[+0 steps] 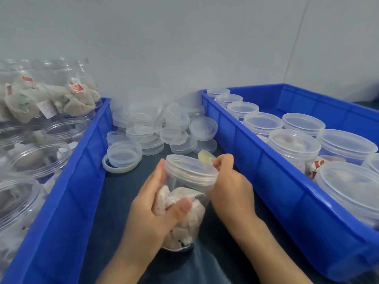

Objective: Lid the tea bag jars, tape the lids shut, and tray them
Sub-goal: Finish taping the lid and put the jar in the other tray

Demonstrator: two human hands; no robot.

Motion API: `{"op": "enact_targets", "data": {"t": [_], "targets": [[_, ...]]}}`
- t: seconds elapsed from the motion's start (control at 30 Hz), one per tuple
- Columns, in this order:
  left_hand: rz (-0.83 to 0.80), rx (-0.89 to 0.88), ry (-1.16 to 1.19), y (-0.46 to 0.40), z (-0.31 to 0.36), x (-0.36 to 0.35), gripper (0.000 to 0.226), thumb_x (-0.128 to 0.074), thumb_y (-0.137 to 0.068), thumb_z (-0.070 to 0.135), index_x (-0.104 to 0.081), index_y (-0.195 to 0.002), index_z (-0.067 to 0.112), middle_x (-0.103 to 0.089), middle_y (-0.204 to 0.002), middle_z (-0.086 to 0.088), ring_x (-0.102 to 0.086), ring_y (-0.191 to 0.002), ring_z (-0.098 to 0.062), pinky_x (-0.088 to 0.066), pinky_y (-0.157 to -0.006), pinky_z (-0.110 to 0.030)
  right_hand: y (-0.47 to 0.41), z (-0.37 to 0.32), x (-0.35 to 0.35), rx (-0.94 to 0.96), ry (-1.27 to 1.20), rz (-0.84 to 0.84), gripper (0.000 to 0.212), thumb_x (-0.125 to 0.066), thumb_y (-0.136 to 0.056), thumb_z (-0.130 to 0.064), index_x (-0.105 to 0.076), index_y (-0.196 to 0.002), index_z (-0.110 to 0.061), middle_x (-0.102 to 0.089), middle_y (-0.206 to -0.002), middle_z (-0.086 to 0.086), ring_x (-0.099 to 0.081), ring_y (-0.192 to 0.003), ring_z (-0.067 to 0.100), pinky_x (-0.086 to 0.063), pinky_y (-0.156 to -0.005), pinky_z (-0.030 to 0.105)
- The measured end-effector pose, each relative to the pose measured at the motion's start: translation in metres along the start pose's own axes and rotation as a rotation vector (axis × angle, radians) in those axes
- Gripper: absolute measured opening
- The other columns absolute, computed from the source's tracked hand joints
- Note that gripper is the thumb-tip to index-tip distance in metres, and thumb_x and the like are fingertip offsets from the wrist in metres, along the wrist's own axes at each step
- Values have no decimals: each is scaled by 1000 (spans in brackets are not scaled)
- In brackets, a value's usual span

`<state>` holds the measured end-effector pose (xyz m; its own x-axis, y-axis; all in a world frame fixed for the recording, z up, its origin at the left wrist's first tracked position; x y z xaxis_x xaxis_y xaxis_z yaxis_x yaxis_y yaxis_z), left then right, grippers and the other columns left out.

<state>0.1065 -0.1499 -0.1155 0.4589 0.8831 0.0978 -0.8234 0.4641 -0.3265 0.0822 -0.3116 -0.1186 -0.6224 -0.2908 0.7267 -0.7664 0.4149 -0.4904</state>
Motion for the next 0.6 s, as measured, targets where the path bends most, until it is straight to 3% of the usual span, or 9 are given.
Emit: {"op": "enact_targets", "data": {"t": [0.07,0.13,0.23,0.3,0.37,0.47,0.53,0.6], "targets": [[33,18,-106,-3,-1,-4,106,-80,-41,46,-38,-137,33,-50,-134,12,-47,-124,-2,-41,-103,-29,0,-3,0,-27,-49,-25,37,-49,-87,-24,-13,-84,-31,-62,-81,0,-56,-69,30,-40,-58,36],[73,21,-118,-5,-3,-5,104,-83,-35,42,-43,-131,35,-53,-128,12,-52,-119,-5,-45,-100,-32,1,-6,1,-33,-74,-61,38,-51,-86,-28,-13,-84,-33,-61,-75,-2,-56,-66,29,-36,-53,34],[184,14,-150,-4,-5,-3,91,-81,-37,44,-47,-122,43,-59,-119,20,-55,-108,7,-47,-79,-8,-2,-13,11,-66,-43,-140,44,-48,-87,-19,-8,-82,-35,-57,-68,0,-55,-63,30,-35,-52,34],[328,4,-318,-3,-4,1,97,-78,-38,52,-43,-128,44,-54,-121,24,-50,-105,14,-39,-76,-2,-3,-16,25,-107,28,-130,40,-46,-91,-19,-9,-84,-34,-53,-64,-2,-52,-57,24,-34,-49,33],[468,4,-480,-1,-3,6,107,-77,-41,53,-37,-138,33,-47,-130,15,-47,-109,6,-41,-85,-15,3,-21,44,-124,96,-70,38,-46,-91,-20,-11,-87,-33,-48,-60,-8,-45,-50,15,-28,-43,28],[589,24,-563,-1,1,10,110,-76,-42,53,-34,-140,28,-39,-135,8,-48,-120,-14,-46,-94,-38,23,-41,68,-10,35,138,58,-59,-81,-14,-8,-84,-43,-54,-59,-8,-47,-47,18,-24,-44,19],[612,-2,-518,-1,3,8,110,-76,-41,53,-36,-140,27,-40,-131,10,-49,-114,-8,-46,-92,-28,25,-45,78,44,19,268,64,-64,-78,-10,-10,-87,-44,-54,-60,-7,-44,-44,22,-23,-45,17],[608,-37,-444,2,6,9,109,-78,-39,51,-40,-138,27,-43,-124,13,-48,-98,10,-37,-80,-1,15,-40,75,-16,11,228,60,-59,-83,-12,-8,-83,-44,-50,-60,-9,-43,-44,17,-23,-44,21]]}}
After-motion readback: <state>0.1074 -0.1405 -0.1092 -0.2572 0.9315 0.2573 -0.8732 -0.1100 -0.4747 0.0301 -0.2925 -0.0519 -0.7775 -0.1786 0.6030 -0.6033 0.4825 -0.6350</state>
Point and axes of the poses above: each hand's wrist, its own y-axis away from the middle knuckle, its own x-axis out of the back of the hand, z = x × y, the point moved 2 cm from there along -y, towards the middle knuckle
